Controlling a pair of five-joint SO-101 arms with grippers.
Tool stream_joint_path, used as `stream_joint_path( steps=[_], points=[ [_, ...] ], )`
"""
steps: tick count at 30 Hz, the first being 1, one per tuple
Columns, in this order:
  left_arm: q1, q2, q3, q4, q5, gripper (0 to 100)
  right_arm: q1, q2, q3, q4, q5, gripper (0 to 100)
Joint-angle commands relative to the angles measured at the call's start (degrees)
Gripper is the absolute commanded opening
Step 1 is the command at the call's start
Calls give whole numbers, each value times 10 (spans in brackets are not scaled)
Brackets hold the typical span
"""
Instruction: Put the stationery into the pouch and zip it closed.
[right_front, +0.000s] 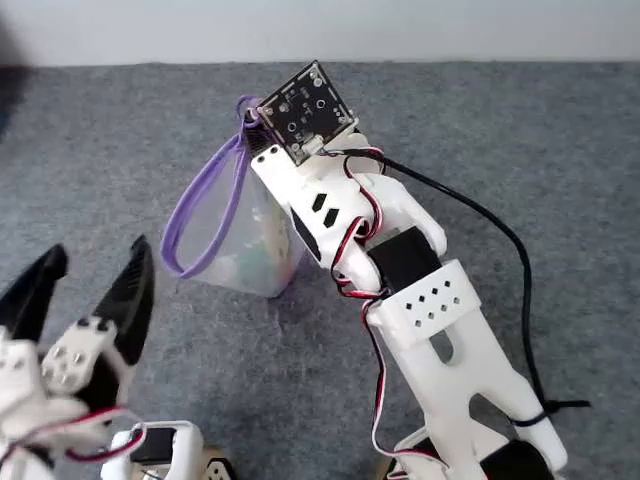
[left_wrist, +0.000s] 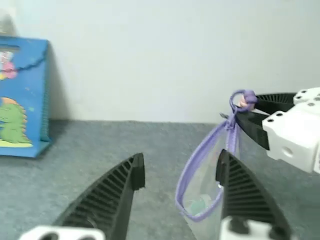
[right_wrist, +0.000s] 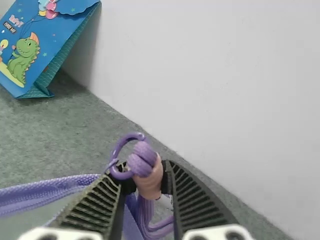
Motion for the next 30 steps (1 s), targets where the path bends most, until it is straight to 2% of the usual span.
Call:
stream_joint_path(
  steps=[1,9,15,18,21,25,27,30],
  points=[
    [-55,-8,-10,-20,-9,236,-26,-44,-47,-11,31,8],
    [-215,11,-6,-20,-5,231,-42,-94,-52,-6,150,8],
    [-285,11,102,-65,15,100,-43,-137,-51,2,192,8],
    [-302,13,172,-105,16,60,-43,-162,-51,45,206,8],
    [-303,13,233,-135,25,58,-44,-183,-51,86,207,8],
    [-291,11,264,-119,27,55,-33,-204,-51,127,207,8],
    [-249,11,265,-86,24,55,-28,-210,-51,140,206,8],
    [-137,11,262,-25,24,55,-14,-210,-51,157,206,8]
  ],
)
